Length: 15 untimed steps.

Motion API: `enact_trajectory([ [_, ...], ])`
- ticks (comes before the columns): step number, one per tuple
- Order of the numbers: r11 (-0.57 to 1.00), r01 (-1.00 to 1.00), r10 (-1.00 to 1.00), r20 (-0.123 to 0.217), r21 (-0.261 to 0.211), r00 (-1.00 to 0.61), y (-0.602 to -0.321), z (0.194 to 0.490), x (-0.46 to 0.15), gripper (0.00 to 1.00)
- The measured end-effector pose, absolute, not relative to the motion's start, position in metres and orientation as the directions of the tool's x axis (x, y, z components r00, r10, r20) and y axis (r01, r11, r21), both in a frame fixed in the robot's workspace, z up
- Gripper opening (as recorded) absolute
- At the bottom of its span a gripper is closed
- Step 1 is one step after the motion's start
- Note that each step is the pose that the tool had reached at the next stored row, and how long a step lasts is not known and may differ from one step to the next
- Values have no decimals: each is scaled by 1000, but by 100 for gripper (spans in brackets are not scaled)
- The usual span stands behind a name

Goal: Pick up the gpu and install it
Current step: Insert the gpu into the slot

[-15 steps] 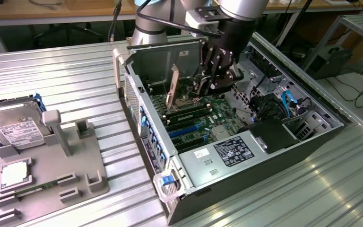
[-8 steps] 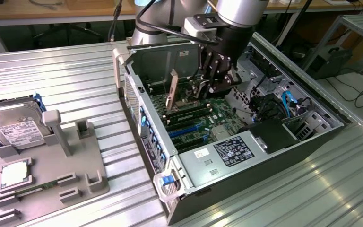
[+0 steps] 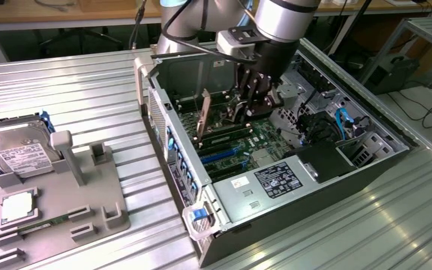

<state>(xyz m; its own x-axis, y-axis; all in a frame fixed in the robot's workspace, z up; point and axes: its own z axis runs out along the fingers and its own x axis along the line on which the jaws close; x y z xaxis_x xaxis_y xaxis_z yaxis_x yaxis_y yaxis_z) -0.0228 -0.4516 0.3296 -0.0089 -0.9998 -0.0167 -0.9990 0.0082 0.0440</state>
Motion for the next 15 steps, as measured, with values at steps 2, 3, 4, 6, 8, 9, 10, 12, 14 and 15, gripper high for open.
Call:
enact_trajectory([
  [2, 8, -999, -1000, -16, 44, -9, -452, 324, -23, 28],
  [3, 8, -999, -1000, -17, 44, -9, -452, 322, -23, 28],
  [4, 8, -999, -1000, -17, 44, -9, -452, 319, -23, 28],
  [6, 8, -999, -1000, -17, 44, -9, -452, 316, -23, 28],
  [8, 8, -999, -1000, -17, 44, -9, -452, 311, -23, 28],
  [9, 8, -999, -1000, -17, 44, -9, -452, 310, -23, 28],
  [10, 8, -999, -1000, -17, 44, -9, -451, 308, -23, 28],
  [12, 8, -999, -1000, -16, 47, -9, -451, 304, -23, 28],
  [14, 8, -999, -1000, -17, 48, -9, -451, 300, -23, 28],
  [15, 8, -999, -1000, -17, 49, -9, -451, 298, -23, 28],
])
